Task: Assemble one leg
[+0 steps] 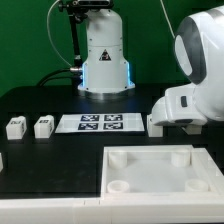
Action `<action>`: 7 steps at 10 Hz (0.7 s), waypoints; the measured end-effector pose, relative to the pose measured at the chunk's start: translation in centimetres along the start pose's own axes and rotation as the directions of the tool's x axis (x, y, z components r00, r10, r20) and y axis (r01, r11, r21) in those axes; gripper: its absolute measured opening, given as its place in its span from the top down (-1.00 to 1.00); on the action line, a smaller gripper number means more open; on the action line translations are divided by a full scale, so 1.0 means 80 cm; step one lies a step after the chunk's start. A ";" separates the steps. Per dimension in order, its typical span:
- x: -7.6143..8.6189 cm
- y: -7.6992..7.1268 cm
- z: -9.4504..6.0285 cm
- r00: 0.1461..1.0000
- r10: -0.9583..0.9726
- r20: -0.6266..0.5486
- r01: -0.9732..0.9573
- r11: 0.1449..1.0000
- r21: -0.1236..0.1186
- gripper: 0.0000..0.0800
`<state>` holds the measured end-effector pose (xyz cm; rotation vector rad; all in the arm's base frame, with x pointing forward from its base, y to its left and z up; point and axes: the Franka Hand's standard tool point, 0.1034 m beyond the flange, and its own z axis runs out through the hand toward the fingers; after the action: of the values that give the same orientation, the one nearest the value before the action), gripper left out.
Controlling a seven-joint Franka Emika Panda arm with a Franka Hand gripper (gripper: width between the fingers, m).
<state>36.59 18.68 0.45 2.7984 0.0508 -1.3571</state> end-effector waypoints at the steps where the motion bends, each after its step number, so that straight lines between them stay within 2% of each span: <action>1: 0.000 0.002 -0.004 1.000 -0.002 -0.002 0.002 1.000 0.002 0.27; 2: -0.006 0.017 -0.029 0.999 -0.032 0.004 0.032 0.999 -0.002 0.27; 3: -0.014 0.032 -0.066 0.998 -0.057 -0.030 0.058 0.998 0.009 0.26; 4: -0.032 0.048 -0.091 0.997 -0.075 -0.033 0.076 0.997 0.014 0.26; 5: -0.045 0.058 -0.107 0.996 -0.080 -0.033 0.080 0.997 0.018 0.26; 6: -0.044 0.063 -0.130 0.988 -0.080 -0.129 0.084 0.996 0.021 0.26; 7: -0.038 0.062 -0.134 0.961 -0.073 -0.267 0.082 0.996 0.023 0.26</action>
Offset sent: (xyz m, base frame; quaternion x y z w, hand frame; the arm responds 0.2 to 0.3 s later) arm 0.0286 -0.0408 0.0792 0.0048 -0.0206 -0.0540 0.9983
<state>43.35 14.14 9.51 3.0177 0.1459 -0.9920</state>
